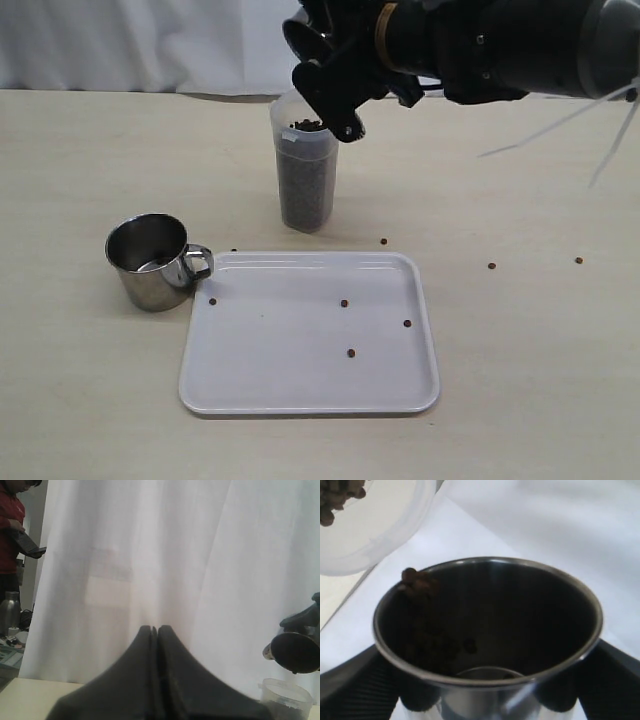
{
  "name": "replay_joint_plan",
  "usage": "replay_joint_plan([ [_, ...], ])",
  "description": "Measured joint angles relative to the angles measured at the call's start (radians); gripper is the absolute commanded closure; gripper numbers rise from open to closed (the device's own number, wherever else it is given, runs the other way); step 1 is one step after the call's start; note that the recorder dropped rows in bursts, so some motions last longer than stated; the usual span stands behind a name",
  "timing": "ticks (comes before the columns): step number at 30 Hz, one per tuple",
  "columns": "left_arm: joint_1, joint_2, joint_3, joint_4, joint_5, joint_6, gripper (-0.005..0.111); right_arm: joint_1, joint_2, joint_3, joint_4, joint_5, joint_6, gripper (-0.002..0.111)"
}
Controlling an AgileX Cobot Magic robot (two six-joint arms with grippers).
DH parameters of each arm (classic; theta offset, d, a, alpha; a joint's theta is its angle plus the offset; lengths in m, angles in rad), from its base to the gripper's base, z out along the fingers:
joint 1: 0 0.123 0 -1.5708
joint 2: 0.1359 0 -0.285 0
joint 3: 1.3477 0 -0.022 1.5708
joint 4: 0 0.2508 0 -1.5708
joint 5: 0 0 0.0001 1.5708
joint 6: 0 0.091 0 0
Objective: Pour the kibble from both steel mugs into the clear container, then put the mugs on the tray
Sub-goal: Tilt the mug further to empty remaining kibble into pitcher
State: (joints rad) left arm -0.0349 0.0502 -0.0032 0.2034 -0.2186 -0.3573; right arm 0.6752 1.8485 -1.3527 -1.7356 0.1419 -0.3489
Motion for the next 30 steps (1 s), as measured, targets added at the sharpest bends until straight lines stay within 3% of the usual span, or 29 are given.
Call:
replay_joint_plan([
  [10,0.000,0.000,0.000,0.000,0.000,0.000,0.107,0.049,0.004,0.000,-0.003,0.060,-0.111,0.103],
  [30,0.000,0.000,0.000,0.000,0.000,0.000,0.107,0.056,0.004,0.000,-0.003,0.105,-0.417,0.103],
])
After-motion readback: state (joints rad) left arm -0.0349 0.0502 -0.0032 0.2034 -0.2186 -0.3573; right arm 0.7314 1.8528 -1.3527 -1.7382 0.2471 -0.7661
